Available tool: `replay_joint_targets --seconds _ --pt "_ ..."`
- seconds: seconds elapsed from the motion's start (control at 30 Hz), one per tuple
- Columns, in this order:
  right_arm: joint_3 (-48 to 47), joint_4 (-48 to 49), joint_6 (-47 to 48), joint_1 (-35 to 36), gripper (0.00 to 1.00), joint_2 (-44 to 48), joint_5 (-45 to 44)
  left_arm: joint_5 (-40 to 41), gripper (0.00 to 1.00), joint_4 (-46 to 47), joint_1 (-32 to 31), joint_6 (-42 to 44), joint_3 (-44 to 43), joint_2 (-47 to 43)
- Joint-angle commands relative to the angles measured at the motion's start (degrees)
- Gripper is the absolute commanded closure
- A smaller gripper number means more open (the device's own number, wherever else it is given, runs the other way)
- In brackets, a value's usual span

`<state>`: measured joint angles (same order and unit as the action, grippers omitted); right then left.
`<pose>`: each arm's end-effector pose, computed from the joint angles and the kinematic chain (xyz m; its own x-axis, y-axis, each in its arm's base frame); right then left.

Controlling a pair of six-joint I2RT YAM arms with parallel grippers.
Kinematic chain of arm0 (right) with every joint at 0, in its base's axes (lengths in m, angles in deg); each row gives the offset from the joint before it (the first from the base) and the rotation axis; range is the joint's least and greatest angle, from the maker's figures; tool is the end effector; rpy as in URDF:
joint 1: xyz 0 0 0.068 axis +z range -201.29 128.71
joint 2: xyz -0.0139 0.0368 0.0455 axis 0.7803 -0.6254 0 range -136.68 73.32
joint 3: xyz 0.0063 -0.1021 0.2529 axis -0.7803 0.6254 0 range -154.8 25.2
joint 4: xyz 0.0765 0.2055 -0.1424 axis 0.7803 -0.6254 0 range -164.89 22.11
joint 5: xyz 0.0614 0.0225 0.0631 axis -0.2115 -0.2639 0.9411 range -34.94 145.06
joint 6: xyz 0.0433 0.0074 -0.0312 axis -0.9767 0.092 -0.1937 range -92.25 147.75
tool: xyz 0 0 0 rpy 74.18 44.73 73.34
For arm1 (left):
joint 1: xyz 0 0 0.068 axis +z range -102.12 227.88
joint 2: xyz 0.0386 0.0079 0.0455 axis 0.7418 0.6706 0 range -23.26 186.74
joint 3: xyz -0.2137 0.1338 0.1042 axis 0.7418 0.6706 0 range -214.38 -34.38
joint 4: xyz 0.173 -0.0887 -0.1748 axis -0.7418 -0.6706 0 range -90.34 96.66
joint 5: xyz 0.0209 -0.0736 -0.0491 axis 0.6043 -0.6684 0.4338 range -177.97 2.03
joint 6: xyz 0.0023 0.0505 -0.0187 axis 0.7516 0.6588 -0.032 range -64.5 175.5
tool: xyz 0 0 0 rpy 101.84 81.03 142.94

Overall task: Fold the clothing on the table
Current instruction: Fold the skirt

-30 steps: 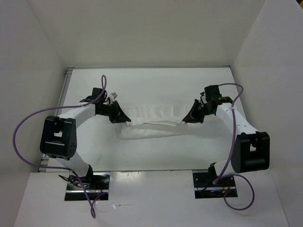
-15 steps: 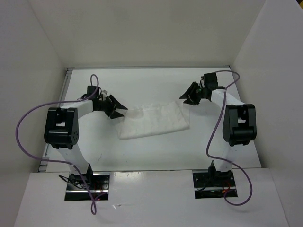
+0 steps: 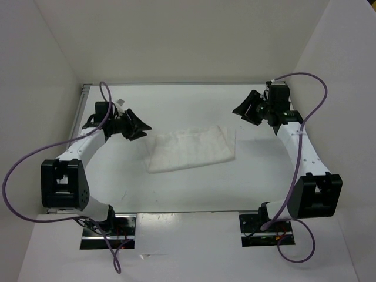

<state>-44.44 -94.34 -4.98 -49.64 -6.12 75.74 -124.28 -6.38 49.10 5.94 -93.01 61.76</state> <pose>0.3093 0.0215 0.3270 -0.6658 0.4869 -0.5654 0.0575 0.7890 0.6117 0.3229 -0.0141 0.2562 -0.7469 -0.6292 -0.2149 -0.1977 0.5187 -0.8318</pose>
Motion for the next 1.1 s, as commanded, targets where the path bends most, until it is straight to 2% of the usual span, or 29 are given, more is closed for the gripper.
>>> replay_joint_targets --seconds 0.0,0.07,0.17,0.27,0.37,0.5,0.6,0.77,0.9,1.0,1.03,1.07 --pt "3.2 -4.58 2.67 0.46 0.4 -0.18 -1.62 -2.34 0.5 -4.63 -2.7 8.33 2.82 4.78" --pt "2.68 -4.57 3.2 0.46 0.41 -4.2 0.05 -6.46 0.64 -3.41 -3.75 9.13 1.34 10.22" --pt "0.92 -3.52 4.52 0.46 0.43 -11.23 3.83 -6.49 0.8 -0.07 -6.66 8.52 -1.3 16.47" --pt "-0.31 -1.5 4.52 2.29 0.46 -15.47 7.16 -4.3 0.81 0.46 -7.72 7.47 -5.78 20.79" --pt "-2.06 -0.96 5.66 3.97 0.47 -20.92 10.32 1.32 0.83 -0.23 -7.72 5.89 -7.72 23.43" --pt "-4.09 -0.27 6.28 5.56 0.49 -28.47 11.83 7.56 0.86 -0.94 -6.14 4.47 -5.27 23.44" --pt "-5.15 0.26 6.28 5.56 0.49 -32.69 10.35 10.11 0.86 -1.46 -3.77 3.86 -2.38 22.4" --pt "-7.26 0.79 5.13 5.56 0.52 -37.1 4.21 11.79 0.86 -3.22 -3.23 5.18 -1.22 22.91" --pt "-7.26 -0.79 3.81 5.56 0.53 -37.63 -0.55 12.41 0.86 -3.22 -3.23 5.7 -1.22 24.06" --pt "-6.73 -1.4 4.34 6.95 0.53 -33.43 1.01 9.25 0.85 -4.8 -3.23 6.93 -4.11 23.72" --pt "-6.73 -1.4 4.34 8.18 0.53 -29.41 1.02 9.25 0.79 -5.59 -3.23 7.8 -5.17 21.18" --pt "-6.73 -1.4 5.04 8.8 0.53 -27.37 1.02 9.24 0.52 -7.6 -3.23 8.42 -6.22 19.51"
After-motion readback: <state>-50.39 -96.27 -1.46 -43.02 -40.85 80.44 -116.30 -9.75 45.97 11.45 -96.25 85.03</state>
